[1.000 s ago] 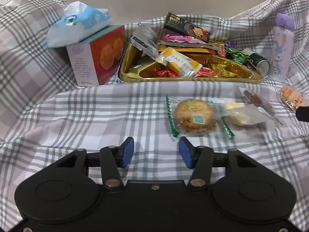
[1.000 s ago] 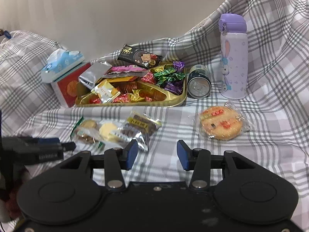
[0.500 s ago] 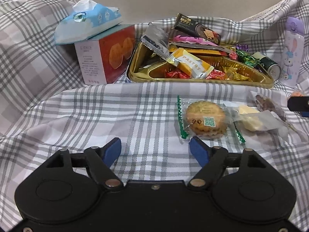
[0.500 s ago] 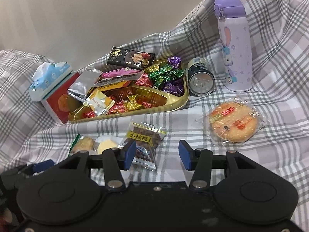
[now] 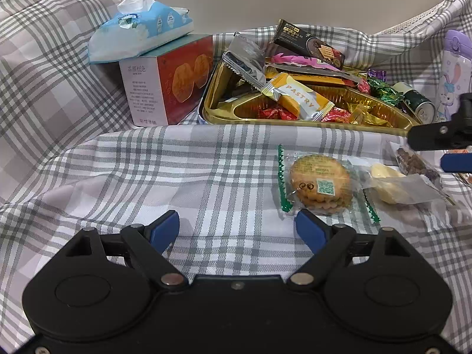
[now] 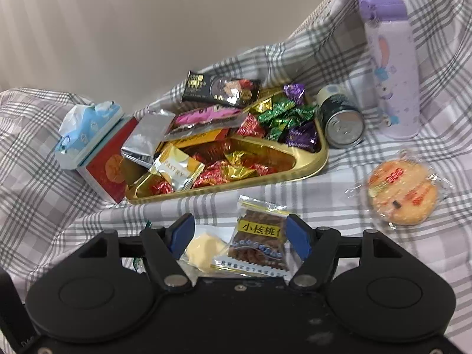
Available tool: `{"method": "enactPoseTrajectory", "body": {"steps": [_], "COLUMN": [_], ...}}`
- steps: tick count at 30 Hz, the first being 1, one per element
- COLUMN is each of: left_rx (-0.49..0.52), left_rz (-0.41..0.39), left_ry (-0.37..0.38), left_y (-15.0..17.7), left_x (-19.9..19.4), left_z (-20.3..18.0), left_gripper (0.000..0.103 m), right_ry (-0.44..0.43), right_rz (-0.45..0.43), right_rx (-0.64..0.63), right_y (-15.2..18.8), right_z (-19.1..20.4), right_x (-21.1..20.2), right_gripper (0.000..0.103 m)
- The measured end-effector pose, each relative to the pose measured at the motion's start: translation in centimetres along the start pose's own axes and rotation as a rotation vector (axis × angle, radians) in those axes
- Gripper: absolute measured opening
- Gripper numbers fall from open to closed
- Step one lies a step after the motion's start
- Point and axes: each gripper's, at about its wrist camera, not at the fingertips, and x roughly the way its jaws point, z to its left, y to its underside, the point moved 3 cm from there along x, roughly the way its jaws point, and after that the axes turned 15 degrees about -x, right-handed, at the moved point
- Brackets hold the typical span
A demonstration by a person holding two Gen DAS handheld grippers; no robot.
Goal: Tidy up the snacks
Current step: 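Move both open tools back toward the snack pile, then grasp the brown walnut packet with the right tool and lift it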
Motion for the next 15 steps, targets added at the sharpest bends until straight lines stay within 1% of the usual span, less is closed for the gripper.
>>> {"method": "enactPoseTrajectory", "body": {"steps": [5,8,10,12,13,15], "left_rx": [-0.001,0.000,0.001,0.001,0.001,0.001], "left_rz": [0.000,0.000,0.000,-0.001,-0.001,-0.003], "left_ry": [0.001,0.001,0.000,0.001,0.001,-0.001], "left_y": [0.0,0.0,0.0,0.0,0.0,0.0], "left_x": [0.0,0.0,0.0,0.0,0.0,0.0], "left_z": [0.0,0.0,0.0,0.0,0.0,0.0], "left_gripper": [0.089,0.089,0.089,0.089,0.089,0.089], "right_ry": [-0.009,-0.003,0.007,0.019,0.027,0.039], "right_rz": [0.050,0.059,0.082,0.112,0.122,0.113], "right_rx": [0.037,0.018,-0.015,-0.040,-0.051,-0.086], "right_y": [-0.1,-0.3,-0.4,-0.2,0.0,0.3], "right_z": [0.0,0.2,0.3,0.4,0.3,0.2], "right_x": [1.6,2.2,2.7,3.1,3.3,3.1], "right_gripper": [0.072,0.074,0.074,0.068,0.061,0.055]}}
